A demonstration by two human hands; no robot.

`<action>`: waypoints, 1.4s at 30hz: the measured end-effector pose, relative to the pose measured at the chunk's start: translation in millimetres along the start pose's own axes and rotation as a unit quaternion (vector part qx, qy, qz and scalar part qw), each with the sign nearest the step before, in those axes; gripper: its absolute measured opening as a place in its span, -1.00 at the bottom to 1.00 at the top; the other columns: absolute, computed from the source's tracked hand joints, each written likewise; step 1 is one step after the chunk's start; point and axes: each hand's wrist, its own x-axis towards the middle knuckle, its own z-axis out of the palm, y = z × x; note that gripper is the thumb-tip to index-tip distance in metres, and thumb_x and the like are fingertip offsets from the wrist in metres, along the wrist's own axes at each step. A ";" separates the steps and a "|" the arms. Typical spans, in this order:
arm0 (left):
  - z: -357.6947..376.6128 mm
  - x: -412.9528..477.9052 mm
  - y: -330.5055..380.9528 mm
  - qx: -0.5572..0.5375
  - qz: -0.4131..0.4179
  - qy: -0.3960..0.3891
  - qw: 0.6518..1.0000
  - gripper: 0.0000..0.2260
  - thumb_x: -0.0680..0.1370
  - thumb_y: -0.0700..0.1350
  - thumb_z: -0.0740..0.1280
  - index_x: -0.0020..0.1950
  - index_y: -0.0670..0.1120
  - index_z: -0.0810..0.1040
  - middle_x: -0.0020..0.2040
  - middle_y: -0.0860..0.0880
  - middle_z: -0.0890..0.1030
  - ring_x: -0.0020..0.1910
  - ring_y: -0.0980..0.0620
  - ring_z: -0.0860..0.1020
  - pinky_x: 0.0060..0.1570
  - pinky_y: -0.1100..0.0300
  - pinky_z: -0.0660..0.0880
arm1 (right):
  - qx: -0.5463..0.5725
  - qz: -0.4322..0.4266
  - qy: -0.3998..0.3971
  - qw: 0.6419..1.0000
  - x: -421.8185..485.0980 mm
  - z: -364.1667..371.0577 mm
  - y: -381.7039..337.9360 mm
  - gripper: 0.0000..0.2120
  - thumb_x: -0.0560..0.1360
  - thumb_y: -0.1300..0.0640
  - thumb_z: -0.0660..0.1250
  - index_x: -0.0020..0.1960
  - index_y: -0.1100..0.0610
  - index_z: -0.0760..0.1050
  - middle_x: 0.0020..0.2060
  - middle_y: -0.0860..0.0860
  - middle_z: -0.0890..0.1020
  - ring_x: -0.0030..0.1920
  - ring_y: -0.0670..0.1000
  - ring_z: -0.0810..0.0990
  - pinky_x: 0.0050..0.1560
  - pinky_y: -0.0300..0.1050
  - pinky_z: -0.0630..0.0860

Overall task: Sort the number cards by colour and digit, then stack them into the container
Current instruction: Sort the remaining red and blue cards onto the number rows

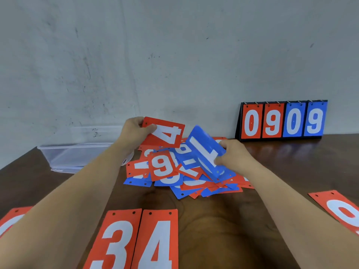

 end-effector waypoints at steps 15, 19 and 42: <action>-77.7 -77.3 24.8 0.014 0.039 0.042 0.998 -0.87 0.47 -0.26 0.45 -0.04 -0.14 0.55 -0.24 -0.11 0.63 -0.46 0.18 0.57 -0.45 0.34 0.39 | 0.221 -0.046 -0.023 0.974 -57.7 -17.6 -46.9 -0.87 0.45 0.38 0.38 -0.04 0.23 0.54 -0.24 0.14 0.64 -0.48 -0.06 0.59 -0.49 -0.25 0.36; -96.4 -90.9 20.6 -0.049 0.020 0.061 0.997 -0.94 0.48 -0.26 0.43 -0.09 -0.13 0.61 -0.22 -0.09 0.59 -0.34 0.09 0.50 -0.35 0.25 0.37 | 0.246 -0.046 0.024 0.968 -61.6 -11.1 -54.3 -0.86 0.42 0.27 0.46 -0.25 0.24 0.52 -0.48 0.04 0.54 -0.50 -0.06 0.42 -0.46 -0.23 0.30; -125.4 -201.7 -27.6 -0.238 -0.143 -0.074 0.958 -0.74 0.57 -0.05 0.36 0.03 -0.24 0.66 -0.05 -0.21 0.69 -0.08 -0.22 0.66 0.01 -0.10 0.58 | 0.247 -0.100 -0.083 0.960 -155.0 118.2 -152.5 -0.70 0.49 0.14 0.42 -0.16 0.41 0.52 -0.30 0.11 0.60 -0.34 -0.07 0.56 -0.33 -0.28 0.45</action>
